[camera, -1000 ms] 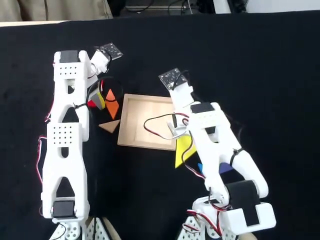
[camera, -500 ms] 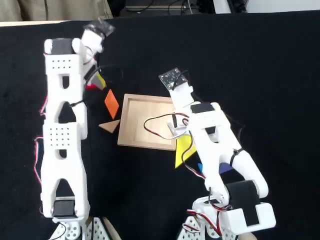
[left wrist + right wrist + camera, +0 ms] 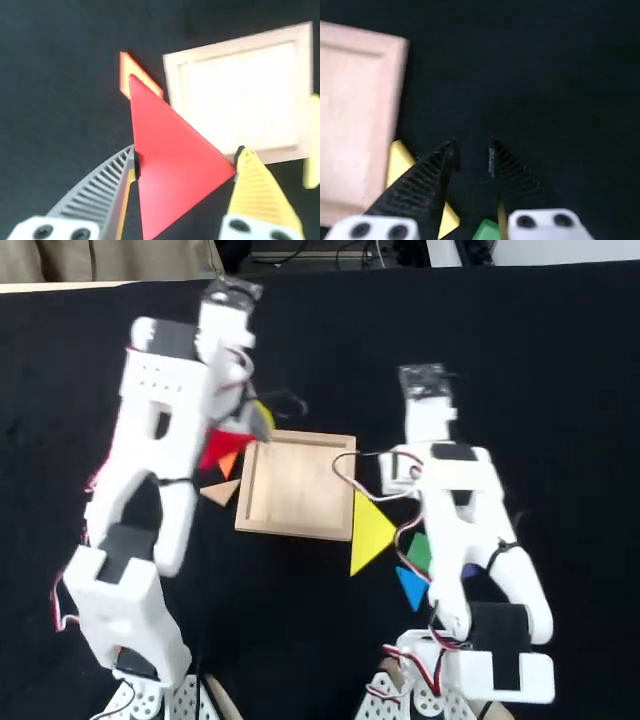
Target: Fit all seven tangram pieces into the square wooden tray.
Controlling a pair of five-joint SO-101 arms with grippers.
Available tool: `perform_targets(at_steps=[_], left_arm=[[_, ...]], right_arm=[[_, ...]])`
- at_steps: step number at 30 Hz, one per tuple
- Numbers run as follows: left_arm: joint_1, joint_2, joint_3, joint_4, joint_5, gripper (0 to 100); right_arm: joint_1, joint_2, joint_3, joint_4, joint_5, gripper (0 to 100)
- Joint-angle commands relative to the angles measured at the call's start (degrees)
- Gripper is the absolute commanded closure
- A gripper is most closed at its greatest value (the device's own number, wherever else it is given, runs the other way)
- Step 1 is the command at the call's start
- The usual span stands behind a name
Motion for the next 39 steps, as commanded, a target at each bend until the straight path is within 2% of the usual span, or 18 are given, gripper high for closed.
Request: perform_targets(at_steps=[1, 6, 10, 17, 21, 25, 34, 39], left_arm=[[5.23, -5.8, 10.77, -8.44, 13.71, 78], [8.92, -5.8, 18.15, -13.01, 22.33, 78], [10.07, -5.8, 21.67, -16.53, 24.97, 78], [10.33, -5.8, 30.46, -28.57, 24.7, 78], [10.59, -5.8, 35.3, -36.48, 16.62, 78], [10.42, -5.8, 37.05, -38.07, 13.1, 78], [8.75, -5.8, 37.05, -37.98, 13.01, 77], [8.66, -5.8, 37.58, -37.71, 13.45, 67]], right_arm=[[3.6, -2.42, -2.07, -2.99, -2.99, 89.0], [4.04, -2.42, 0.92, -8.18, -2.9, 89.0], [4.04, -2.42, 2.51, -11.16, -2.9, 89.0], [3.87, -2.42, 3.12, -11.69, -2.9, 89.0], [3.78, -2.42, 3.03, -11.69, -2.9, 89.0], [3.78, -2.33, 3.21, -13.01, -2.9, 89.0], [3.78, -2.33, 3.21, -13.19, -2.9, 89.1], [3.78, -2.33, 3.21, -13.19, -2.9, 89.1]])
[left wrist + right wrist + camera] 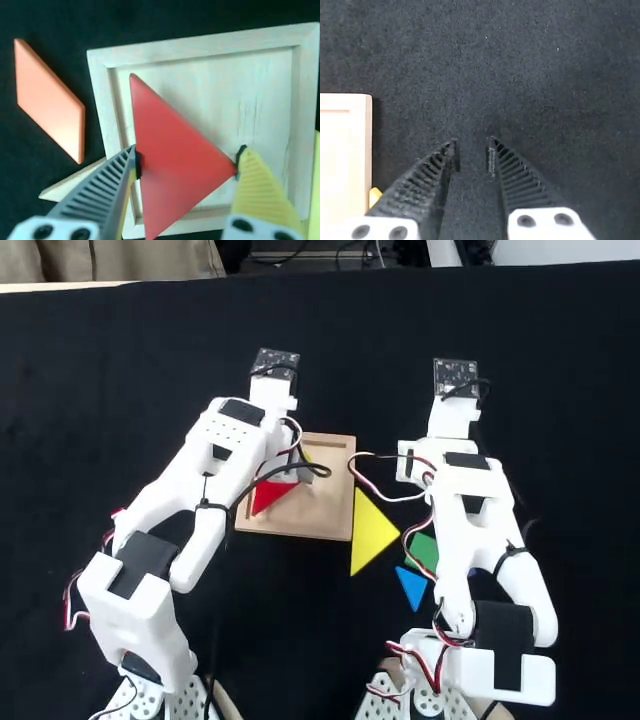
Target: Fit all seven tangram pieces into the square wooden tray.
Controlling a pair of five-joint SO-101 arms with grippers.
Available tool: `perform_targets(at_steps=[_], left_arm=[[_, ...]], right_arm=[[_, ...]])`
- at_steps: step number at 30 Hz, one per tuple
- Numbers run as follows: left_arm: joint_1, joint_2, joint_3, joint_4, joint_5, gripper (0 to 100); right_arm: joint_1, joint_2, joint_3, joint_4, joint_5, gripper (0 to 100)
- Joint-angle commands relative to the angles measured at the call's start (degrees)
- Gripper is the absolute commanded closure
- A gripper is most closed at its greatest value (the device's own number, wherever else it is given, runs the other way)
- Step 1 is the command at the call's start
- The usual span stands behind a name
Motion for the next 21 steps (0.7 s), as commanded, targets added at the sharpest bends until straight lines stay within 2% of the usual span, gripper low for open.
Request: perform_targets(at_steps=[1, 11, 21], left_arm=[[-0.92, -3.6, -0.31, -0.35, 0.0, 66], [-6.02, -3.6, -0.84, -0.7, -0.44, 66], [-1.98, -3.6, -0.4, -2.73, -3.16, 66]], right_arm=[[0.88, -2.33, -0.31, -1.05, -0.44, 89.1], [0.88, -2.33, -0.31, -0.97, -0.09, 89.1], [0.79, -2.33, -0.31, -0.79, -0.09, 89.1]])
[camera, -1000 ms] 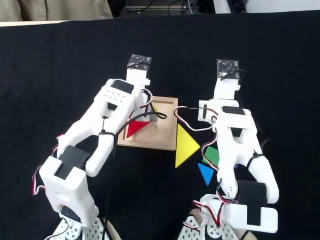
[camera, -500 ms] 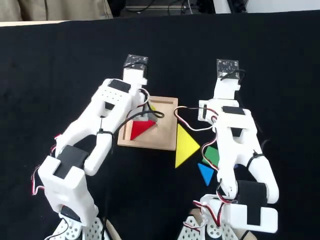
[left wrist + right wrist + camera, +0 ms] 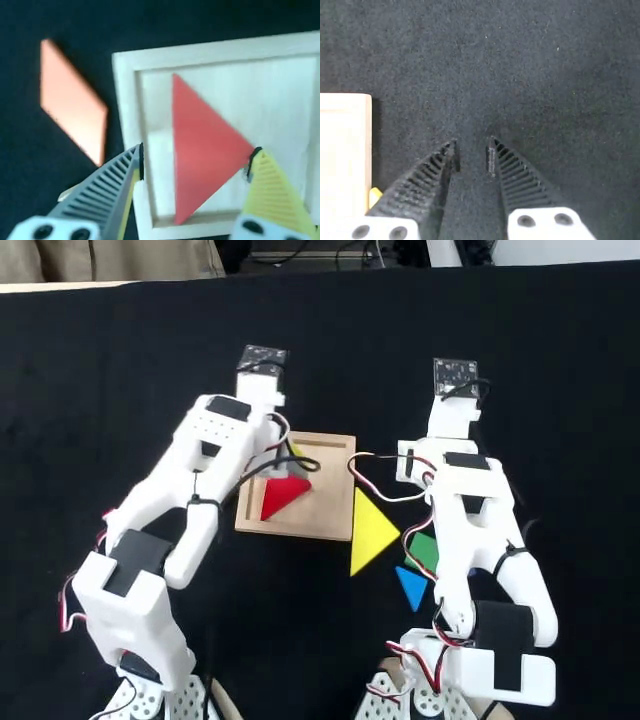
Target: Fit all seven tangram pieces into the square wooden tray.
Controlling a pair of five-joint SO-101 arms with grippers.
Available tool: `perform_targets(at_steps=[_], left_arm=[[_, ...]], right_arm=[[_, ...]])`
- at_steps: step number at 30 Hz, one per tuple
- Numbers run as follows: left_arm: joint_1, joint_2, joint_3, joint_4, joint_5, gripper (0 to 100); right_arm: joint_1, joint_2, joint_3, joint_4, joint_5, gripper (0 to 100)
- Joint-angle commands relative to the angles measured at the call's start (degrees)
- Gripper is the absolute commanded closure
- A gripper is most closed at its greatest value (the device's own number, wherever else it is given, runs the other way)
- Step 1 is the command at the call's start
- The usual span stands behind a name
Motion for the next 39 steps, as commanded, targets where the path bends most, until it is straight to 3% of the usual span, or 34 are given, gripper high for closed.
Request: perform_targets(at_steps=[1, 9, 20, 32, 39], left_arm=[[0.75, -3.6, -0.4, -2.55, -0.79, 66], [2.77, -3.08, -0.31, -2.46, -0.44, 66], [2.15, 7.74, -4.79, -2.9, -0.35, 66], [-4.7, 2.2, -4.7, 1.41, -2.11, 66], [-4.35, 0.88, -3.65, 1.49, -4.84, 66]], right_arm=[[0.79, -2.33, -0.31, -0.79, -0.09, 89.1], [0.79, -2.33, -0.31, -0.79, -0.09, 89.1], [0.79, -2.33, 0.4, -0.88, -0.09, 89.1], [0.79, -2.33, 0.31, -0.97, 0.0, 89.1], [0.79, -2.33, 0.31, -0.97, 0.0, 89.1]])
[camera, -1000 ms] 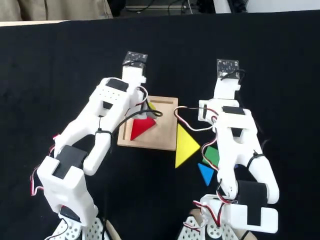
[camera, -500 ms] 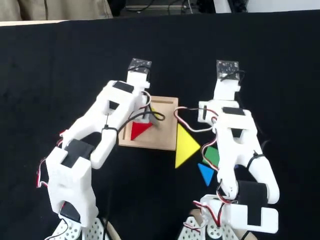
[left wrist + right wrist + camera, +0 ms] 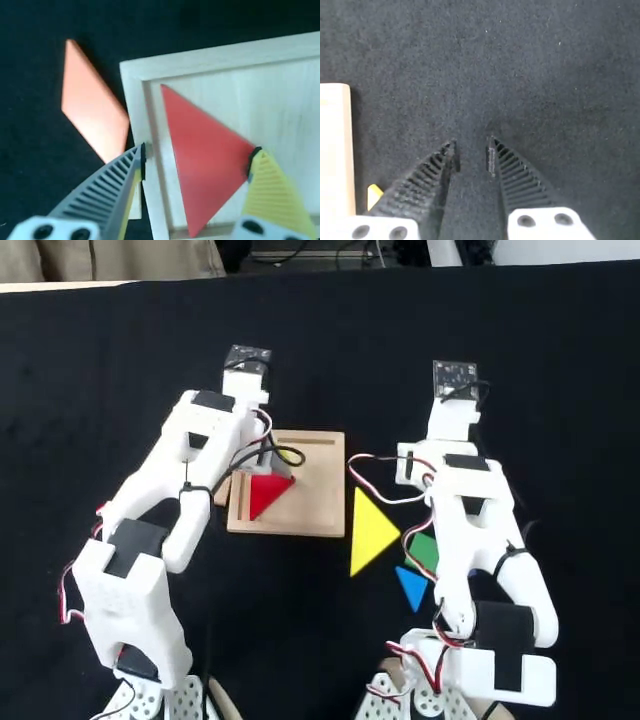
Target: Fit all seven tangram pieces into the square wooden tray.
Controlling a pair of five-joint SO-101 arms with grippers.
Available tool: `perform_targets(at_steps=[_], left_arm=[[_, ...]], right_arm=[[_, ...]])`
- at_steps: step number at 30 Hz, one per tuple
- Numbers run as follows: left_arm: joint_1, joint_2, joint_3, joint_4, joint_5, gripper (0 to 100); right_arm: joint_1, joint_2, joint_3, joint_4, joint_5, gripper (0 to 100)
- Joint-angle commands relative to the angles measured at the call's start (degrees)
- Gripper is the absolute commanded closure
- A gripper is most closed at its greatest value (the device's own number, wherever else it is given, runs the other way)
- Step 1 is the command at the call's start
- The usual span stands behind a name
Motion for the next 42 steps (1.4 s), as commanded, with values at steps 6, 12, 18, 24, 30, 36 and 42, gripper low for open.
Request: perform_targets(at_steps=[6, 12, 18, 24, 30, 36, 42], left_arm=[[0.75, -3.69, -1.36, 0.44, -0.7, 66], [6.99, -3.6, -7.52, 5.8, -0.62, 66], [13.67, -2.99, -7.43, 5.36, -1.05, 66], [14.37, -1.23, -7.08, 0.7, -5.1, 66], [12.0, 4.84, -7.52, 0.88, -5.36, 66], [10.59, 6.51, -7.69, 3.08, -5.54, 66], [10.77, 5.1, -7.6, 8.26, -8.97, 66]], right_arm=[[0.79, -2.33, -0.4, -0.88, 0.0, 89.1], [1.14, -2.77, -0.48, -0.88, 0.0, 89.1], [3.78, -2.86, -0.48, -1.05, -0.44, 89.2], [3.69, -2.68, -0.48, -1.05, -0.44, 89.2], [2.73, -2.42, -0.48, -1.05, -0.44, 89.2], [1.85, -2.42, -0.31, -1.05, -0.35, 89.2], [1.85, -2.42, -0.04, -2.11, -0.35, 89.2]])
